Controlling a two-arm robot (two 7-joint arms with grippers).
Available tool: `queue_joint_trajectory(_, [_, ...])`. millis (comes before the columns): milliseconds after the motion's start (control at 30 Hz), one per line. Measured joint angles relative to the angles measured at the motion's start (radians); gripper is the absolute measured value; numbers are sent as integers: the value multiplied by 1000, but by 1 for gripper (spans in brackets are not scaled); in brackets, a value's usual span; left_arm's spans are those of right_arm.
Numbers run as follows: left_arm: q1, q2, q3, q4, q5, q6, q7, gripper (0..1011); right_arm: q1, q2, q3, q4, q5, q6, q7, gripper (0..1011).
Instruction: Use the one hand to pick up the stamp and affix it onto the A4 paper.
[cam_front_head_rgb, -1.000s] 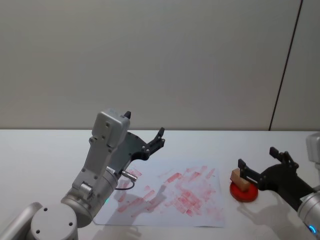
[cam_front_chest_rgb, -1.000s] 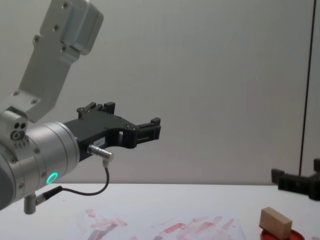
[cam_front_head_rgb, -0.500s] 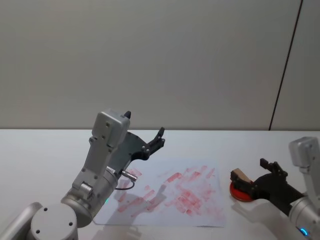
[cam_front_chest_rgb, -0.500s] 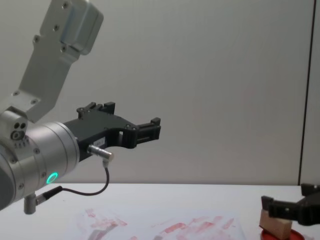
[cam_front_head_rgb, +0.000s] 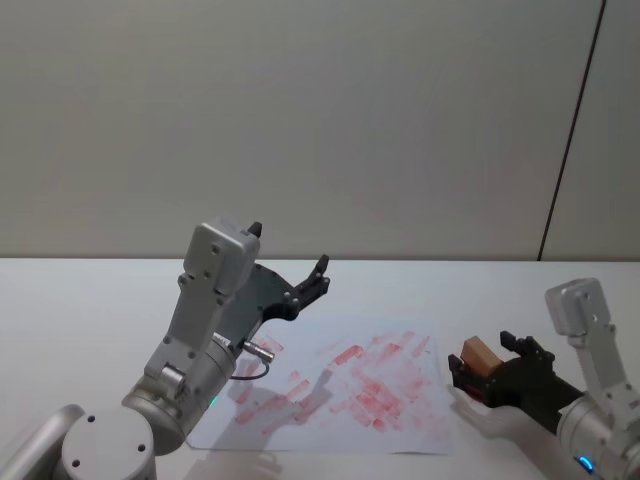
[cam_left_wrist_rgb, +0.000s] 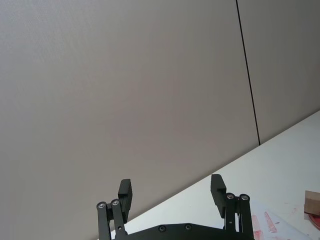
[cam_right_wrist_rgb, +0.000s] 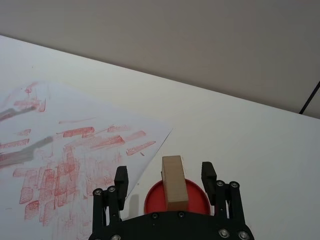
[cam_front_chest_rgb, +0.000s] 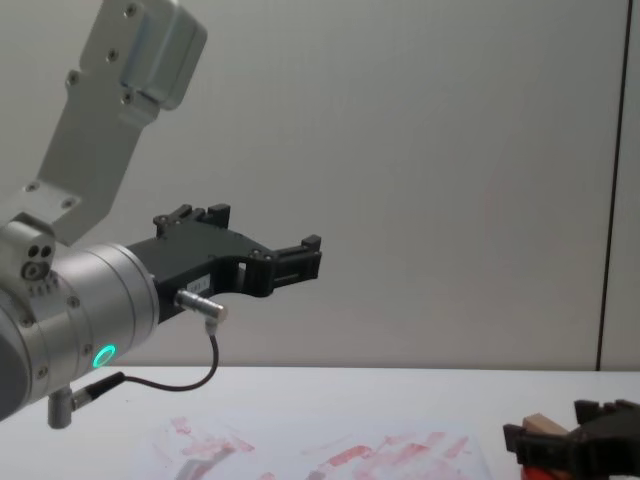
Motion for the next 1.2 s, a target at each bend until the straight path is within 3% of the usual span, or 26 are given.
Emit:
queue_joint_trajectory(300, [0, 0, 0, 0, 0, 0, 0, 1003, 26, -16, -5, 37, -8, 19, -2, 707])
queue_joint_trajectory(600, [0, 0, 0, 0, 0, 0, 0, 1003, 49, -28, -5, 68, -10, 27, -4, 417])
queue_joint_trajectory(633, [0, 0, 0, 0, 0, 0, 0, 1003, 52, -29, -5, 72, -10, 28, -4, 348])
queue_joint_trajectory(800, [0, 0, 0, 0, 0, 0, 0, 1002, 59, -32, -4, 82, -8, 28, -4, 220])
queue_joint_trajectory(1200, [0, 0, 0, 0, 0, 0, 0, 1002, 63, -34, -5, 62, -7, -9, 12, 217])
